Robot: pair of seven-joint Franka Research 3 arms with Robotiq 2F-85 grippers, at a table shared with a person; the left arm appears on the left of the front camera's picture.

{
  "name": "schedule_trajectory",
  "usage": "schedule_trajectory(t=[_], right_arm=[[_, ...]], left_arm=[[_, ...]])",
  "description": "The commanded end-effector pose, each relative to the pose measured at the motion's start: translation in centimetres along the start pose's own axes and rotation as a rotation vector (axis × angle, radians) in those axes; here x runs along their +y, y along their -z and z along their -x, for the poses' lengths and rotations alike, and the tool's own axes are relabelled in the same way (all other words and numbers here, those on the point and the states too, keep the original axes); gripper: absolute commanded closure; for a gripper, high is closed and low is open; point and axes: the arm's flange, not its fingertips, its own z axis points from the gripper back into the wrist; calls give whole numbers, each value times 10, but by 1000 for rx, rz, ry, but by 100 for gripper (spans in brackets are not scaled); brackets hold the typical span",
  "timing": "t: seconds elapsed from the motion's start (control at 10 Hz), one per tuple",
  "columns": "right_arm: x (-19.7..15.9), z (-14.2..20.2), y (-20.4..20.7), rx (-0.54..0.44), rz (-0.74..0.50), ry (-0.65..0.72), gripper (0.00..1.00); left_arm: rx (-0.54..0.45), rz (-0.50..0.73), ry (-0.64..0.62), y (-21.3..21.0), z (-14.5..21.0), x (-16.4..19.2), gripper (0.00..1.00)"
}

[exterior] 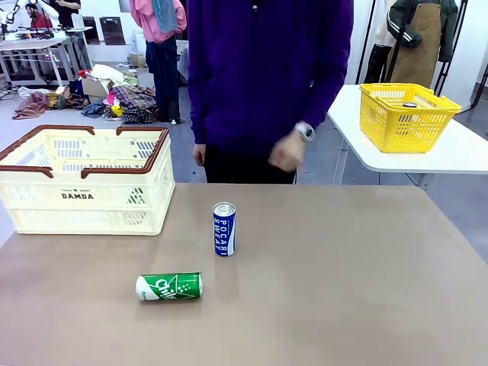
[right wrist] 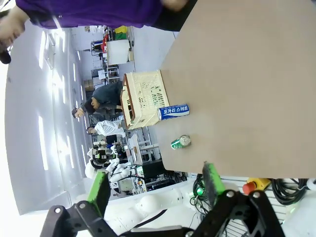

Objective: Place the drinks into the Shopping basket.
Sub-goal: Pick up one drink and place it into the Shopping basket.

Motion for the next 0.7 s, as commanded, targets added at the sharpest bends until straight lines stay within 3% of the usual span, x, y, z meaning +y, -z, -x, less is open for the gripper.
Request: schedule_trajectory(t=[0.0,0.2,0.5,0.6], right_arm=[[5,-1,0,-4,-23,9,0],[5,-1,0,-4,-23,9,0],[5,-1,0,-4,-23,9,0],[5,-1,0,-4,-23,9,0]], left_arm=[[-14,-60,-14,12,-4,-22,0],[-63,-203,-7,64,-19,-70,0],[-31,-476,85,189,-48,-136,0],[-61,-575,132,234,-55,-150,0]])
